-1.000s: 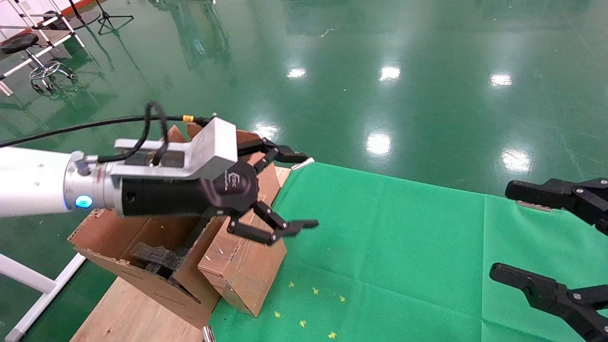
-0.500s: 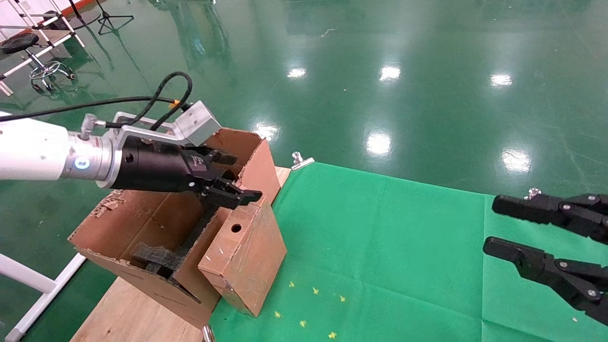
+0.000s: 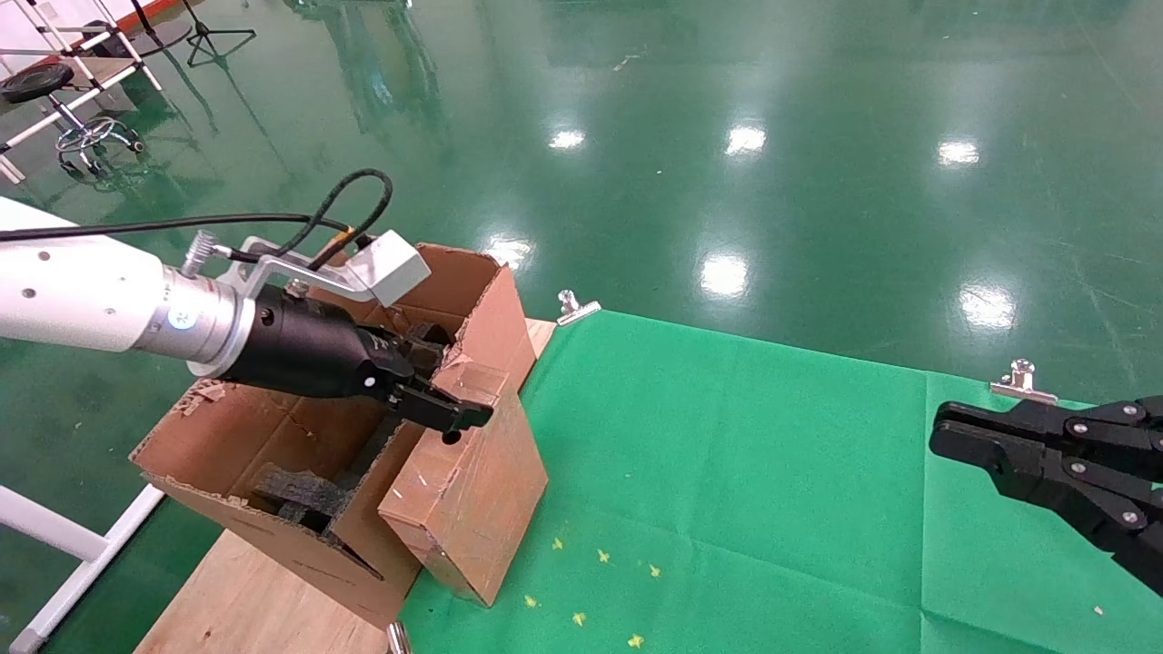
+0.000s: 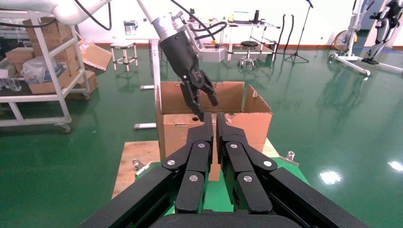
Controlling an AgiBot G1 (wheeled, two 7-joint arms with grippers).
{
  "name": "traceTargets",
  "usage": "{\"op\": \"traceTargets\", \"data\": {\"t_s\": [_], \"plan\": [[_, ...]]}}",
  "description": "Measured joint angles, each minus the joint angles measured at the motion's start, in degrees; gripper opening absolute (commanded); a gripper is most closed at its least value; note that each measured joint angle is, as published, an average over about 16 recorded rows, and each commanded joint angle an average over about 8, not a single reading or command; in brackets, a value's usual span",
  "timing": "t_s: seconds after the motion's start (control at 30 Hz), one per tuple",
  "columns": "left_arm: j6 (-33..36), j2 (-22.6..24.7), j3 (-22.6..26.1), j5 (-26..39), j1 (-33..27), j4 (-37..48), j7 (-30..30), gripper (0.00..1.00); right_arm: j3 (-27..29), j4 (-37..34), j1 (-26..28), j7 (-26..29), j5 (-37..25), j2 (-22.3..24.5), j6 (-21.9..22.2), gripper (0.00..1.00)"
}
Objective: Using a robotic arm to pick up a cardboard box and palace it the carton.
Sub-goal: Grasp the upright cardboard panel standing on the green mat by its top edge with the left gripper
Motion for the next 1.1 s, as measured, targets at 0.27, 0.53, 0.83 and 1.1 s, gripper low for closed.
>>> {"op": "traceTargets", "data": {"t_s": [0.27,0.53,0.83,1.1], "plan": [[0.4,0.5,1.6,1.4,1.2,-0.3,-1.4,1.00,0.0,0.0,0.0,0.0,0.0,0.0,0.0,0.00],[-0.5,1.0,2.5,1.8,2.6,-0.4,-1.6,1.00,0.0,0.0,0.0,0.0,0.0,0.0,0.0,0.04],[-1.1,1.2,2.7,1.9,3.1,-0.2,-1.4,0.25,0.0,0.0,0.0,0.0,0.0,0.0,0.0,0.98],[-1.1,1.2,2.7,1.9,3.1,-0.2,-1.4,0.00,0.0,0.0,0.0,0.0,0.0,0.0,0.0,1.00]]}}
